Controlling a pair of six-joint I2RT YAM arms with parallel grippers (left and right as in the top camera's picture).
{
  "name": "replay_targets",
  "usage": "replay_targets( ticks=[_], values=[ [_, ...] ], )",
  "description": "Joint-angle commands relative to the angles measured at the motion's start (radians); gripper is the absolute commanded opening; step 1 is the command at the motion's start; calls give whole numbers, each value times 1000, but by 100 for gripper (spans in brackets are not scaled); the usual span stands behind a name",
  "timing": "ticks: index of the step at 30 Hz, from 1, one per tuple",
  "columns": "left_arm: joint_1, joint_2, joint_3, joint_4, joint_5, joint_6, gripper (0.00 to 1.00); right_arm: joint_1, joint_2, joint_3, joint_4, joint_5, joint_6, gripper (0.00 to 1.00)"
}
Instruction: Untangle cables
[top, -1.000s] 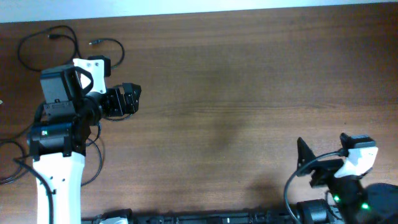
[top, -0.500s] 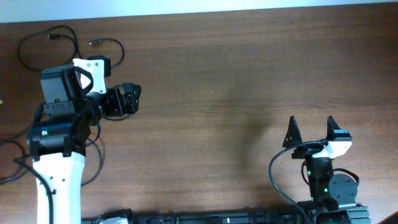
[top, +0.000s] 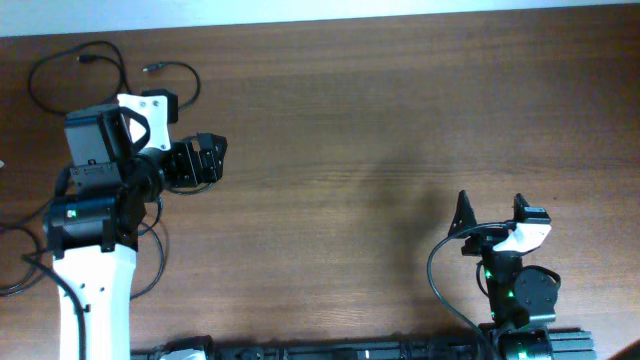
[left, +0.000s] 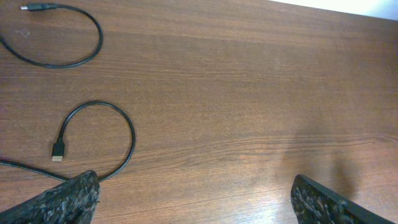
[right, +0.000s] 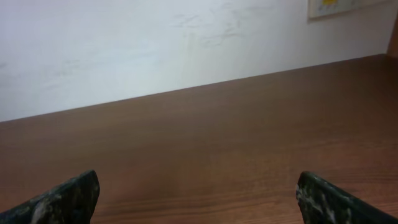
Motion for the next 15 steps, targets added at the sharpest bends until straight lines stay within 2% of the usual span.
replay_targets(
  ticks=[1, 8, 15],
  values=[
    [-3, -10, 2, 1, -3, 19, 99, -4, -10, -5, -9, -14, 11, 98],
    [-3, -10, 2, -1, -3, 19, 99, -3, -10, -5, -10, -16, 10, 98],
    [-3, -10, 2, -1, -3, 19, 99, -4, -10, -5, -13, -33, -84, 98]
  ],
)
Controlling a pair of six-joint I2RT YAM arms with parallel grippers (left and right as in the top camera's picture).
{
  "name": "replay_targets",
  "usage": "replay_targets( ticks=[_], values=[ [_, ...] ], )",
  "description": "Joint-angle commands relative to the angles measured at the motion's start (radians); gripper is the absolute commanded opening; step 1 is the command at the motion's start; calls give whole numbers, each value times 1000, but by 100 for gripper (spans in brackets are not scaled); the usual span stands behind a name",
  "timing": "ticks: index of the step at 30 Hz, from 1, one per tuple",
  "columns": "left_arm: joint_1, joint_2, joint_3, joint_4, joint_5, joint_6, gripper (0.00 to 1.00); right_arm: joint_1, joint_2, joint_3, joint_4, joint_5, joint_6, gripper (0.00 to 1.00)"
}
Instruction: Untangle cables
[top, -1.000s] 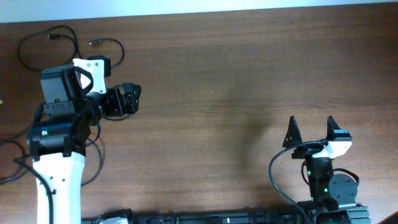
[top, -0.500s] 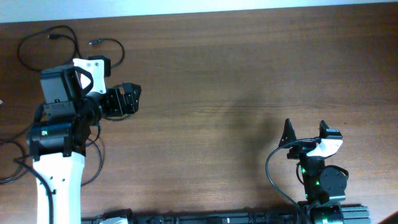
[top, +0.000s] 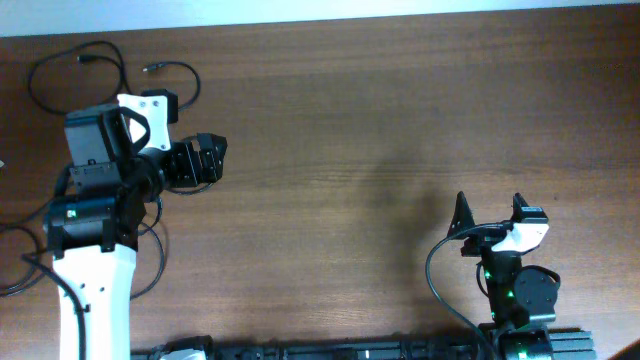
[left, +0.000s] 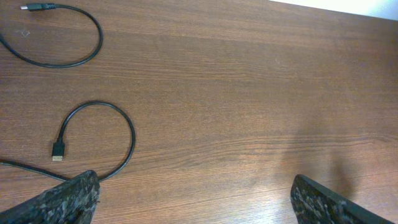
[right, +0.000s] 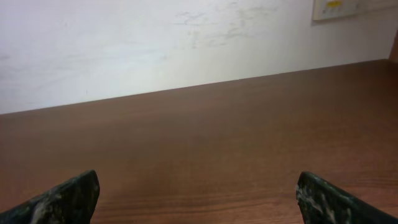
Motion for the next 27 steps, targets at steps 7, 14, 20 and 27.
replay_targets(
  ticks=[7, 14, 20, 27],
  values=[
    [-3, -10, 2, -1, -3, 19, 99, -5, -10, -5, -12, -28, -195, 98],
    [-3, -10, 2, -1, -3, 19, 99, -11, -10, -5, -12, -28, -200, 98],
    [-3, -10, 2, -1, -3, 19, 99, -11, -10, -5, -10, -28, -200, 98],
    [-3, -10, 2, -1, -3, 19, 99, -11, -10, -5, -10, -28, -201, 98]
  ],
)
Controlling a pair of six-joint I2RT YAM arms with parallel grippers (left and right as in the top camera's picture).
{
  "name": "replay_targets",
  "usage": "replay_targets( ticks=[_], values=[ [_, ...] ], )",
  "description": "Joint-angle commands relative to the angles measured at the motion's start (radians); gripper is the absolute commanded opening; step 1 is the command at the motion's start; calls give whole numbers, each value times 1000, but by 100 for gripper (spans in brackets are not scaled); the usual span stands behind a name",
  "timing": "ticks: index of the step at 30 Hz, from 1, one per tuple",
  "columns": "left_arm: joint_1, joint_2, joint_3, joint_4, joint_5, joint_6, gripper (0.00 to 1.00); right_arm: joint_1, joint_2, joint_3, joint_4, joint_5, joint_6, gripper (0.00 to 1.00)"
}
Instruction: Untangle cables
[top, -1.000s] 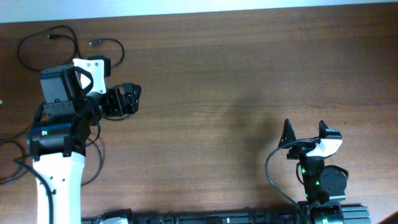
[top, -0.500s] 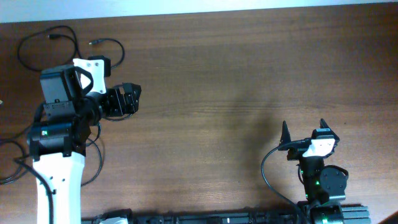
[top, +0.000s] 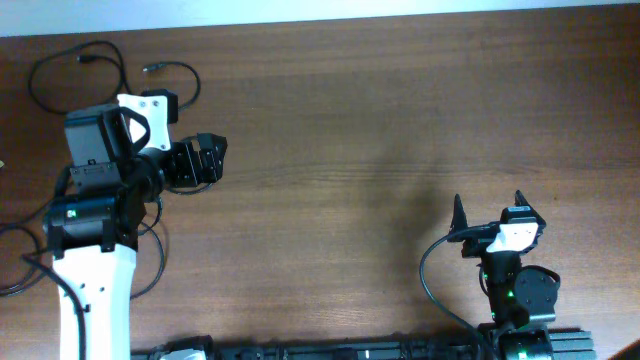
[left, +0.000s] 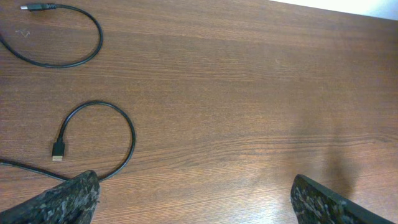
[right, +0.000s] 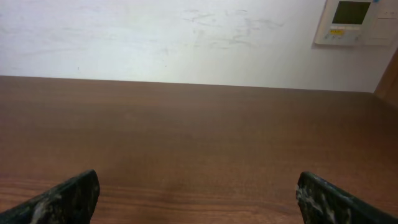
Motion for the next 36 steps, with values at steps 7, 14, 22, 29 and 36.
replay_targets(
  ticks=[7, 14, 22, 29, 36],
  values=[
    [-3, -10, 2, -1, -4, 19, 99, -9, -10, -5, -8, -13, -6, 98],
    [-16, -10, 2, -2, -3, 19, 99, -9, -10, -5, -8, -13, -6, 98],
    [-16, -10, 2, -2, -3, 19, 99, -9, -10, -5, -8, -13, -7, 98],
    [-16, -67, 2, 24, -28, 19, 99, -9, -10, -5, -8, -13, -6, 98],
    [-16, -186, 1, 2, -34, 19, 99, -9, -10, -5, -8, -13, -6, 98]
  ],
)
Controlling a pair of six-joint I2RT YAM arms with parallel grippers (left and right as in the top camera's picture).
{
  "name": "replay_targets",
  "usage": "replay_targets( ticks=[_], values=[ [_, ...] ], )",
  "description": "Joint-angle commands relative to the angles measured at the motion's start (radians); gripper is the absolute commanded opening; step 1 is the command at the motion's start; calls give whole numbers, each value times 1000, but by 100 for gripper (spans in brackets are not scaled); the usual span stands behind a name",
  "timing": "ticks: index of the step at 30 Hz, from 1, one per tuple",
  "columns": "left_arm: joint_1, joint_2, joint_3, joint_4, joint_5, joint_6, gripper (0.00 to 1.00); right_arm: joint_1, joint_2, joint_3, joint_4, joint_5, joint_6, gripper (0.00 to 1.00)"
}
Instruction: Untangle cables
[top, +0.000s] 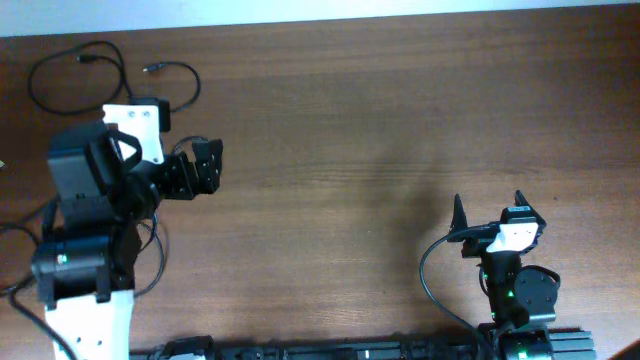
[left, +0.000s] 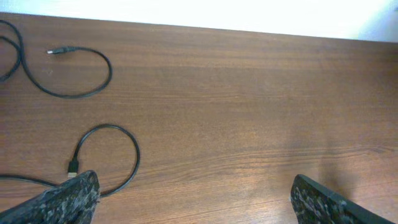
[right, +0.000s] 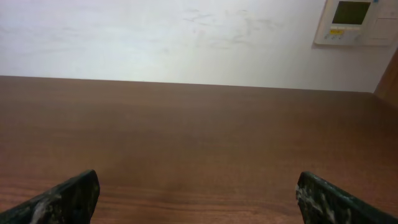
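Note:
Two thin black cables lie at the table's far left. One curls in a wide loop, seen in the left wrist view with its plug pointing left. The other makes a smaller loop ending in a gold-tipped plug. In this view they lie apart, not crossing. My left gripper hovers open just right of them, its fingers empty. My right gripper stands open at the near right, fingers over bare wood.
The brown wooden table spreads wide between the arms. More black cable loops beside the left arm's base. A white wall with a control panel rises behind the far edge.
My left arm has shifted toward the near side and tilted up; its wrist view now takes in the table's far edge and more of the upper cable. The right arm has not moved.
Both grippers stayed open and empty throughout. The left arm held still over the cables at all three earlier moments and has now drawn back. The right wrist view turned step by step until the wall panel came into sight, then stayed. The cables have not moved.

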Motion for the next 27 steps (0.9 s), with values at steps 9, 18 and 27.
replay_targets(
  ticks=[9, 18, 27],
  values=[
    [-4, -343, -293, 46, -76, 193, 99, -9, -10, -5, -8, -13, -7, 98],
    [-4, -740, -861, 578, -47, 92, 99, -9, -10, -5, -8, -13, -7, 98],
    [-148, -939, -1149, 853, -290, 68, 99, -9, -10, -5, -8, -13, -7, 98]
  ],
)
